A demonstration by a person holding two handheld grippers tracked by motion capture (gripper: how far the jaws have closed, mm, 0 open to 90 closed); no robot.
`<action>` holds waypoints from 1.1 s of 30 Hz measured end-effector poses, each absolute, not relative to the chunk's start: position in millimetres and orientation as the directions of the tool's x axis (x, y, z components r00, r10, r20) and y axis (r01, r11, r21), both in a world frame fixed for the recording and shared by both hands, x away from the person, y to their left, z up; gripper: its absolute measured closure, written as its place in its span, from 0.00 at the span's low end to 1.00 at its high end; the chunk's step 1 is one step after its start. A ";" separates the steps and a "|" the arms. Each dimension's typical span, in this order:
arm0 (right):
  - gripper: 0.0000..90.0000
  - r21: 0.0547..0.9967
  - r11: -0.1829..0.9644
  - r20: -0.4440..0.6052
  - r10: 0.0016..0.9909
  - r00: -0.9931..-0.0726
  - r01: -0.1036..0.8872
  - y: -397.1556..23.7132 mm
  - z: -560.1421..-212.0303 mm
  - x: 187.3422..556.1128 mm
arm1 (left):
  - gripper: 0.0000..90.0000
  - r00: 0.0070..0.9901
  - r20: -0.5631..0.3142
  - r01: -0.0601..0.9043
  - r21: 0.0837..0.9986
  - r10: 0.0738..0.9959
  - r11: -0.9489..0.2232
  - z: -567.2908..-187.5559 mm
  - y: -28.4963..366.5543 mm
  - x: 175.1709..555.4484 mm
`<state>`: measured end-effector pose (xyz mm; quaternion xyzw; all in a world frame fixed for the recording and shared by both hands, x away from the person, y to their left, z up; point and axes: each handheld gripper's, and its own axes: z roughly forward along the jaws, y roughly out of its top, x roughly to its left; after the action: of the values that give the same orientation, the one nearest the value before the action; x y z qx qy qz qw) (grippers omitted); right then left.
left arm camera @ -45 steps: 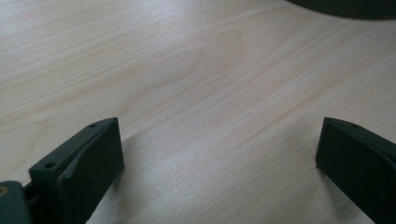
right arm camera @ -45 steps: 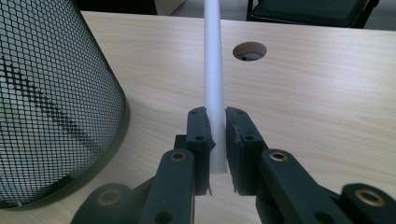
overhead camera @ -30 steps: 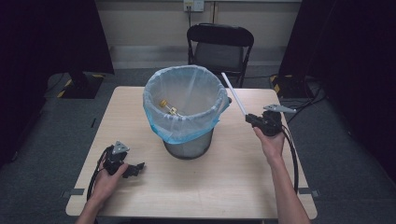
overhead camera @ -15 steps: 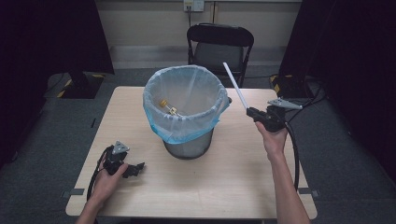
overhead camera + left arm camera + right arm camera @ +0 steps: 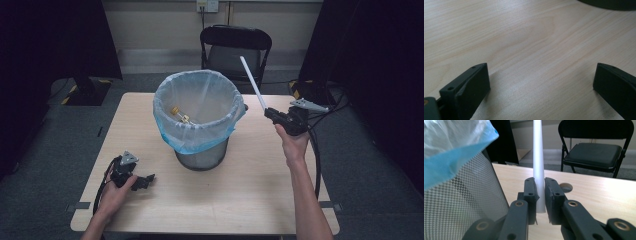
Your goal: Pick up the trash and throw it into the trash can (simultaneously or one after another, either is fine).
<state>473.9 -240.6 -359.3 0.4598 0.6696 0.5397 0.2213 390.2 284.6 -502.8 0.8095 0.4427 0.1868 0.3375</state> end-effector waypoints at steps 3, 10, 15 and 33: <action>0.89 0.930 -0.013 0.202 0.853 -0.481 0.367 -240.2 -353.6 473.9 | 0.00 0.539 0.004 0.591 0.711 0.842 -0.381 -502.8 284.6 390.2; 0.89 0.937 -0.028 0.208 0.847 -0.489 0.349 -236.9 -340.6 473.9 | 0.00 0.539 0.005 0.591 0.711 0.842 -0.381 -502.8 284.6 390.2; 0.89 0.944 -0.029 0.200 0.844 -0.498 0.330 -233.5 -328.9 473.4 | 0.00 0.537 0.002 0.591 0.713 0.844 -0.378 -502.9 284.4 390.1; 0.89 0.964 -0.026 0.172 0.822 -0.543 0.266 -217.2 -290.2 475.5 | 0.00 0.539 0.005 0.591 0.711 0.843 -0.382 -502.7 284.6 390.2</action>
<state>475.5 -217.2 -290.2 0.4145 0.6561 0.5841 0.2379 390.2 284.6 -502.7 0.8098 0.4424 0.1870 0.3369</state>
